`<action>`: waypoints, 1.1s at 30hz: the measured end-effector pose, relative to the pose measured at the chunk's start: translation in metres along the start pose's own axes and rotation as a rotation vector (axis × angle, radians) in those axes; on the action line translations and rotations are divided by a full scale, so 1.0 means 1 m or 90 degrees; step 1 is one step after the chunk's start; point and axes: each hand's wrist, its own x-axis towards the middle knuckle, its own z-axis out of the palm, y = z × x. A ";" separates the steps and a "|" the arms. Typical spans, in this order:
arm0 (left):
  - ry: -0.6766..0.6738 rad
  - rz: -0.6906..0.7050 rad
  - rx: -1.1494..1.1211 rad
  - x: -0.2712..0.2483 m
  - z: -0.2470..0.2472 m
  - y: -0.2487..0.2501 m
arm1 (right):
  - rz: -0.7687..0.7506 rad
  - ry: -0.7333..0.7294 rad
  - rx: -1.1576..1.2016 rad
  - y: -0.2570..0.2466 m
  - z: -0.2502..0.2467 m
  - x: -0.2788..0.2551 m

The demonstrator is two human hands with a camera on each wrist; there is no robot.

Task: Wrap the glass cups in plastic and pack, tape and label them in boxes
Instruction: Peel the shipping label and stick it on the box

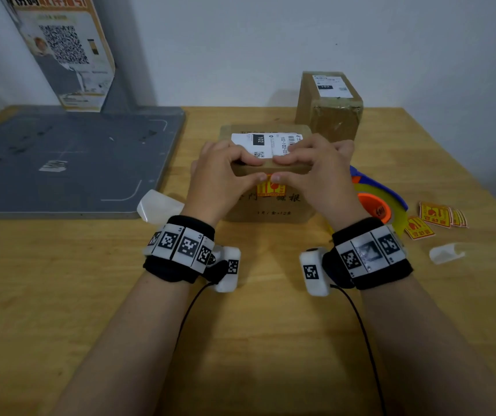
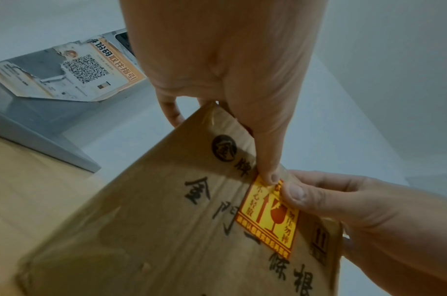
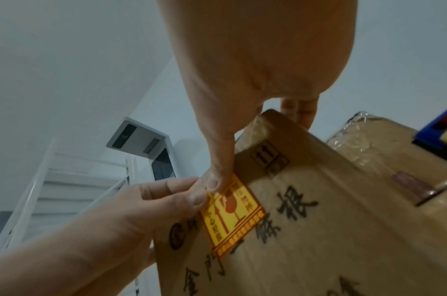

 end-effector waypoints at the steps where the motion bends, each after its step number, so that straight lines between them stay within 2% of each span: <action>1: -0.004 -0.002 -0.004 0.001 0.000 -0.001 | 0.001 -0.013 0.016 0.003 -0.003 0.000; 4: -0.008 -0.007 -0.010 0.001 0.000 -0.003 | 0.007 -0.020 0.067 0.009 -0.005 0.000; 9: 0.011 -0.037 0.067 0.000 0.007 0.005 | 0.010 -0.009 0.040 0.007 0.000 -0.002; 16: 0.011 -0.042 0.223 0.000 0.014 0.012 | 0.006 -0.064 -0.133 0.002 0.003 -0.002; 21: 0.003 -0.030 0.295 -0.001 0.016 0.015 | -0.007 -0.051 -0.189 -0.001 0.005 -0.003; 24: 0.020 -0.034 0.238 -0.001 0.014 0.015 | -0.002 -0.051 -0.179 -0.005 0.002 -0.001; 28: 0.018 -0.060 0.113 0.004 0.006 0.017 | 0.042 -0.039 -0.057 -0.004 -0.007 0.005; 33: 0.003 -0.060 0.071 0.002 0.005 0.015 | 0.053 -0.032 0.018 -0.001 -0.007 -0.001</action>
